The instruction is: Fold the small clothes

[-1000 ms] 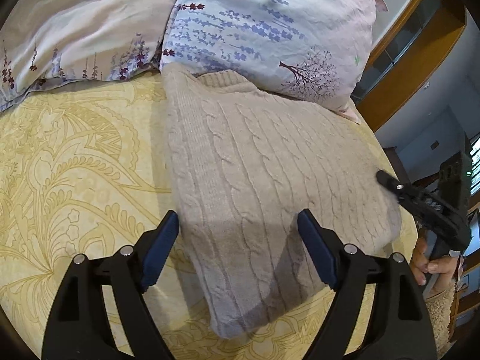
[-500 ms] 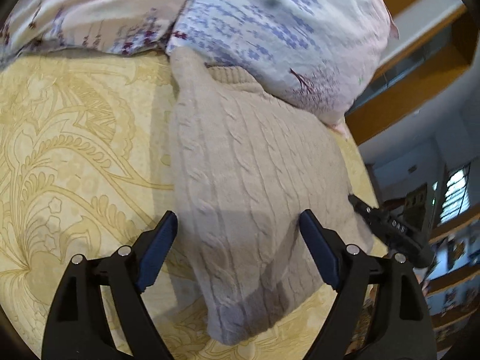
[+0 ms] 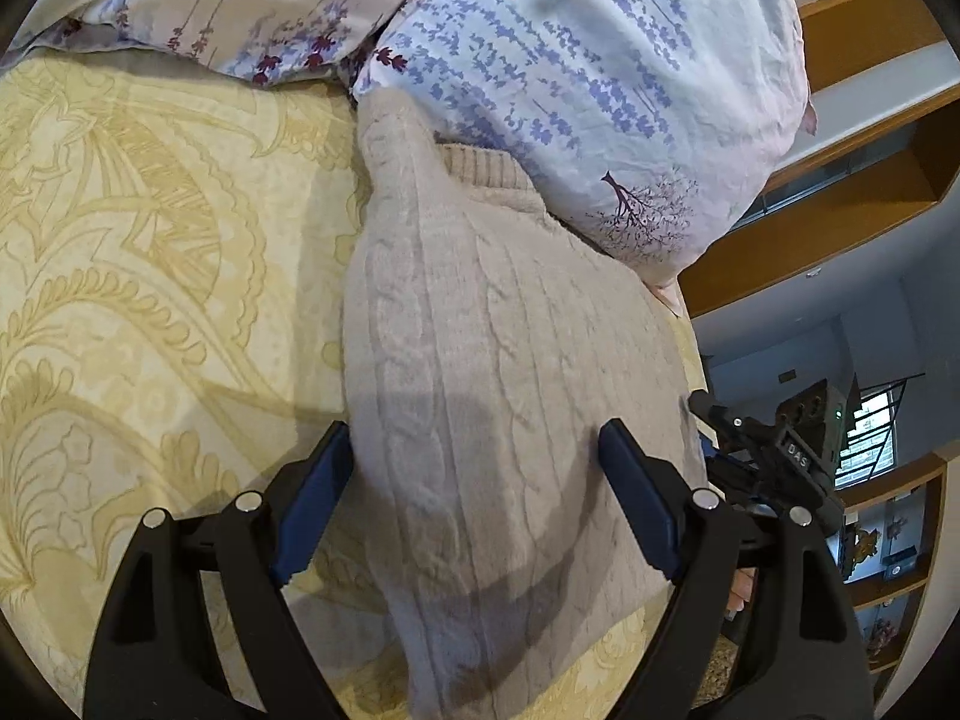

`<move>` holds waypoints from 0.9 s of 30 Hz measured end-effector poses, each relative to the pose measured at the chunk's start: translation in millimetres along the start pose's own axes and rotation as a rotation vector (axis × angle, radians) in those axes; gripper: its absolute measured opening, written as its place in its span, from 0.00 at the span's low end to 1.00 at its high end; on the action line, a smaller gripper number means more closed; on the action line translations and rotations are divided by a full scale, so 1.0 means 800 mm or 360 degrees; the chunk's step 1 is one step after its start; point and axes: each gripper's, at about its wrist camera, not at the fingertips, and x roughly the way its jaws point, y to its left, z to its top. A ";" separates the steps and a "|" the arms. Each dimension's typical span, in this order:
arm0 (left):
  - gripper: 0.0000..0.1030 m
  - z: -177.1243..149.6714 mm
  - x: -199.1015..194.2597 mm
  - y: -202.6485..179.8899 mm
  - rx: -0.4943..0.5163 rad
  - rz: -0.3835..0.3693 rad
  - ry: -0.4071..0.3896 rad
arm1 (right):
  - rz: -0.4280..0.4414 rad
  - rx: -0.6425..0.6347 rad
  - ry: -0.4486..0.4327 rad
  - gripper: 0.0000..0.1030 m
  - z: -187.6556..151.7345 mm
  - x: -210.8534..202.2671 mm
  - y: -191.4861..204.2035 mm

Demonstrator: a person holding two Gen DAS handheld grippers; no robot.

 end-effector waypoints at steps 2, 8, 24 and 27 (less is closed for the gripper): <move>0.80 0.003 0.003 0.000 -0.0015 -0.0024 0.0002 | 0.0004 -0.0004 0.0036 0.58 0.002 0.009 0.000; 0.77 0.010 0.008 0.000 -0.0042 -0.0063 -0.0021 | 0.0165 0.0008 0.0147 0.58 0.000 0.031 -0.003; 0.38 0.001 -0.019 0.009 -0.0070 -0.0205 -0.0049 | 0.0451 -0.0050 0.0150 0.29 -0.023 0.029 0.017; 0.37 -0.005 -0.044 0.013 -0.0036 -0.0208 -0.0054 | 0.0454 -0.0141 0.0147 0.29 -0.028 0.030 0.048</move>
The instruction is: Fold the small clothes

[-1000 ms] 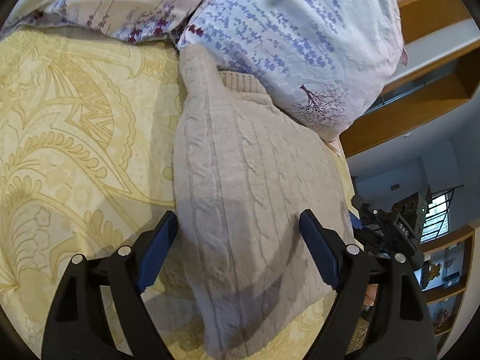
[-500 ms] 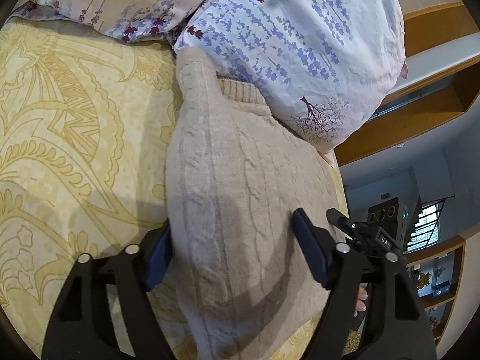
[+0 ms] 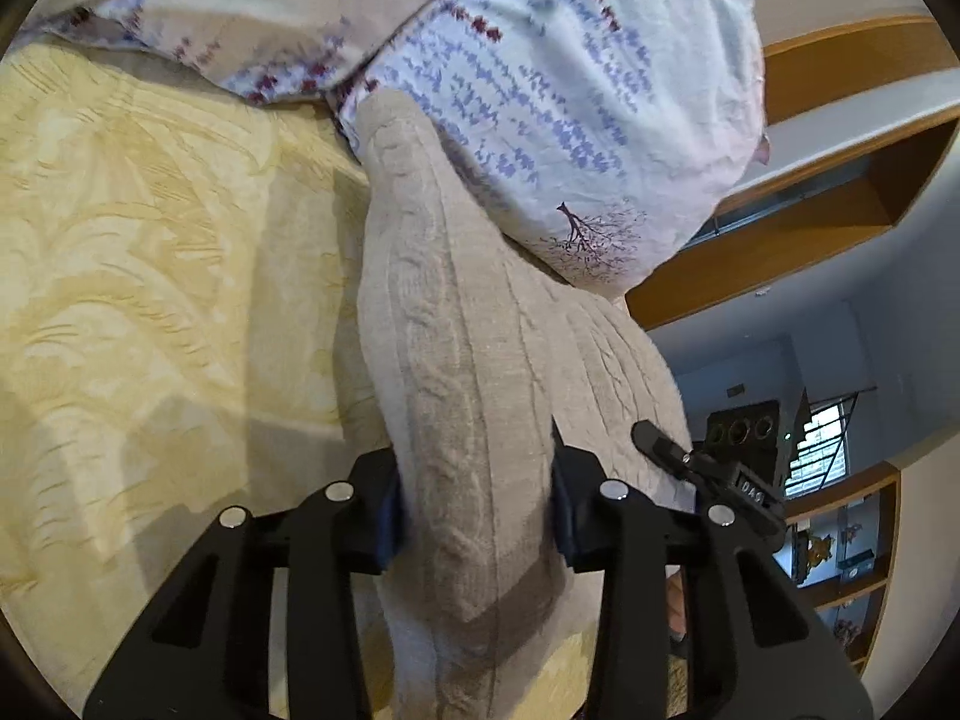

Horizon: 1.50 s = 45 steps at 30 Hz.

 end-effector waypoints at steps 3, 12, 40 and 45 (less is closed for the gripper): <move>0.37 -0.004 -0.035 0.012 -0.0007 0.0021 -0.0027 | -0.0039 -0.0143 0.0020 0.28 -0.009 0.016 0.037; 0.39 0.020 -0.125 0.066 -0.0050 0.0162 -0.0213 | -0.0064 -0.0448 -0.0076 0.27 -0.021 0.089 0.110; 0.60 -0.046 -0.105 -0.015 0.0586 0.0603 -0.0277 | -0.0383 -0.0163 -0.0140 0.09 -0.003 0.100 0.048; 0.62 -0.060 -0.095 -0.021 0.0687 0.0736 -0.0295 | -0.0528 -0.0371 -0.0244 0.22 -0.018 0.076 0.086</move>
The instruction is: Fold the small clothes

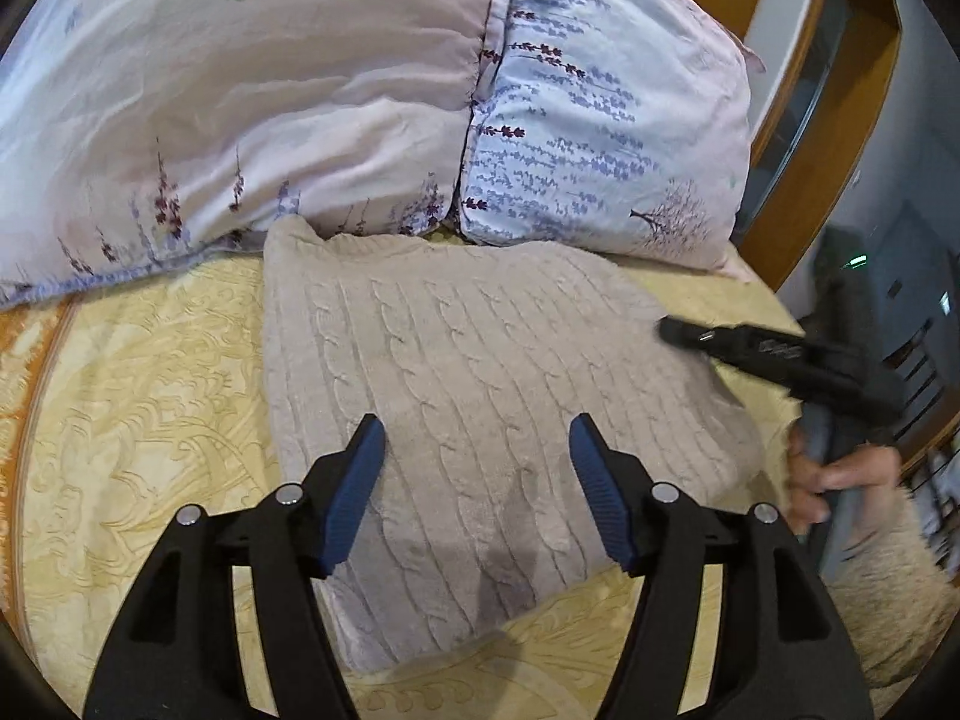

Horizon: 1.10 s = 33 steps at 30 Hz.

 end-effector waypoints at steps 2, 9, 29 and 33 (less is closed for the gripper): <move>0.63 -0.005 -0.011 -0.001 -0.0007 0.0005 -0.0025 | -0.0028 -0.0133 -0.0114 0.22 -0.010 -0.031 0.021; 0.67 -0.026 -0.026 0.003 0.0004 0.0321 -0.0056 | 0.0007 -0.0425 -0.0099 0.22 -0.053 -0.053 0.073; 0.81 -0.077 -0.018 0.029 -0.0092 0.0331 0.0013 | -0.0285 -0.0404 -0.0143 0.66 -0.097 -0.053 0.081; 0.85 -0.091 -0.024 0.036 -0.0156 0.0274 0.0044 | -0.0321 -0.0397 -0.0156 0.76 -0.108 -0.059 0.082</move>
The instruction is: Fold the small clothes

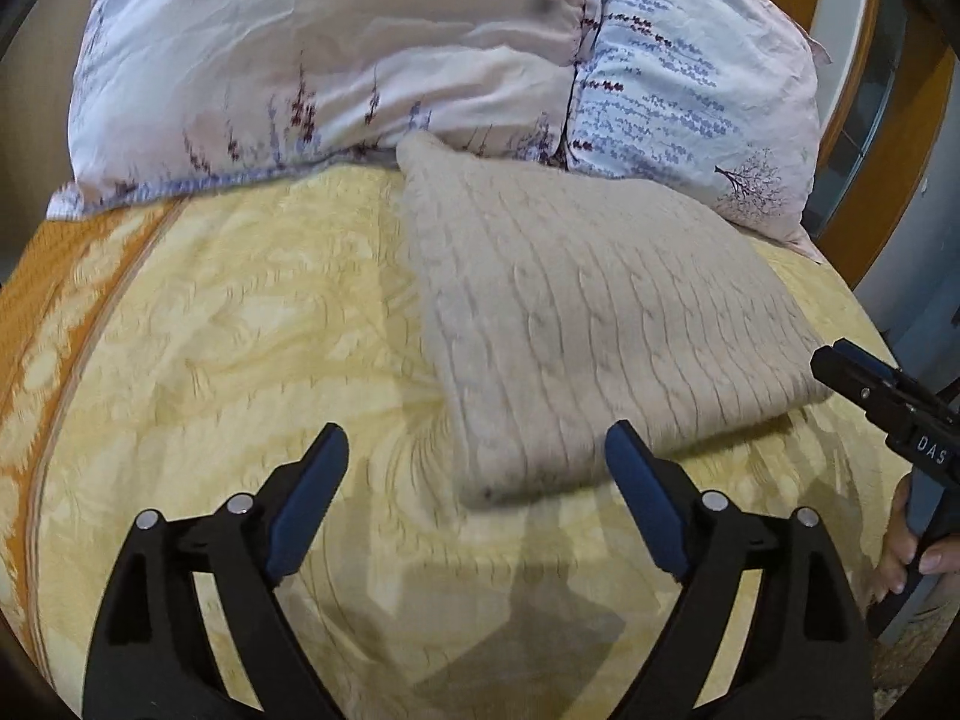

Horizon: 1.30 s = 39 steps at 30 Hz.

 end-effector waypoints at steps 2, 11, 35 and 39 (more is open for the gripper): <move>0.88 -0.007 0.001 0.001 -0.0012 0.0016 0.0024 | -0.0040 -0.0008 0.0003 0.85 -0.004 -0.001 0.003; 0.95 -0.027 0.008 -0.014 0.0042 0.0087 0.0066 | -0.0147 -0.0044 0.0087 0.95 -0.023 0.005 0.022; 0.98 -0.037 0.026 -0.031 0.0161 0.0237 0.0107 | -0.0296 -0.0047 0.0276 0.99 -0.047 0.033 0.041; 0.98 -0.037 0.027 -0.031 0.0162 0.0233 0.0107 | -0.0296 -0.0049 0.0274 0.99 -0.047 0.033 0.040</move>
